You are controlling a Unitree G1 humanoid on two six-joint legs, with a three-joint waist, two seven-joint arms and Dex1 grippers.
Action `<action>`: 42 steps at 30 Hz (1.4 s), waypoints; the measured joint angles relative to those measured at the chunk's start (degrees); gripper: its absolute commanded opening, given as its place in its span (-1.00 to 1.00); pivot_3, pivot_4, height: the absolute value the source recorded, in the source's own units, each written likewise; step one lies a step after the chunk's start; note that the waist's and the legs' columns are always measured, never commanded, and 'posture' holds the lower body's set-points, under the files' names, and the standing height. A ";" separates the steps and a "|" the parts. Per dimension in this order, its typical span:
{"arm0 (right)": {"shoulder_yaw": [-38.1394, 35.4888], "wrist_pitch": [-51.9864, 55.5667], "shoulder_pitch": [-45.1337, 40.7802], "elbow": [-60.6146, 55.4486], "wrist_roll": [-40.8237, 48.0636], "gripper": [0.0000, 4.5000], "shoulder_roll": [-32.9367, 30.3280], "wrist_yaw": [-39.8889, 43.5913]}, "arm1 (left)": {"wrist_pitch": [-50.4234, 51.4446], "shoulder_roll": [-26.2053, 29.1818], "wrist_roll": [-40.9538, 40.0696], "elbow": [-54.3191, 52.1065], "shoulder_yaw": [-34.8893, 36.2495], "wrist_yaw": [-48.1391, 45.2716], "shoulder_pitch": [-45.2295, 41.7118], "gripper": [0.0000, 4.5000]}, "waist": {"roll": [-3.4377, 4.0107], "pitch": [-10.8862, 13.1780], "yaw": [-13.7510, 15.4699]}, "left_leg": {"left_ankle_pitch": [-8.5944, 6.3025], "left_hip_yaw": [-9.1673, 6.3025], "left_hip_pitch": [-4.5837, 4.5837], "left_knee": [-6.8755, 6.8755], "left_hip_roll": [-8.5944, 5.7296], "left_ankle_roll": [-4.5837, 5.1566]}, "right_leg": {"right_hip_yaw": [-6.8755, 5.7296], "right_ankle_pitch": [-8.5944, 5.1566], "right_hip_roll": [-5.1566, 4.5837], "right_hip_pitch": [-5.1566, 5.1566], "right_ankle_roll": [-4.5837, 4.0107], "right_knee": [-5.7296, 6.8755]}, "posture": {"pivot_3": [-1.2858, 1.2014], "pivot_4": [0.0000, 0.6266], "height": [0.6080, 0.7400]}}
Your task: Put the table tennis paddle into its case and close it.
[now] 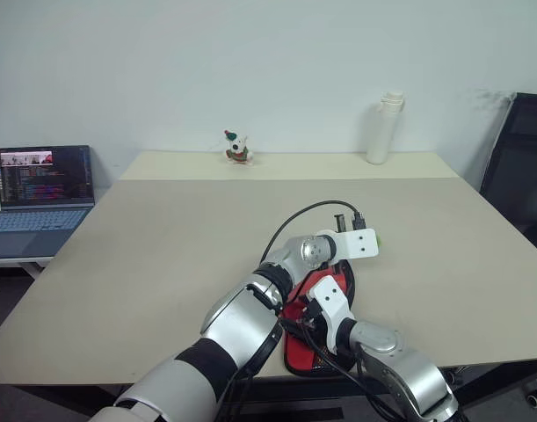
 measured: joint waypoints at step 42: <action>-29.58 20.22 -14.90 -4.90 24.06 0.61 -21.47 11.28 | 18.57 21.37 -29.97 -20.84 21.77 -45.11 16.78 0.64 | 0.39 0.64 -0.24 | 0.00 -0.12 -0.43 0.02 0.06 0.00 | 0.03 0.01 -0.09 -0.39 -0.01 0.02 | 0.03 -0.52 1.00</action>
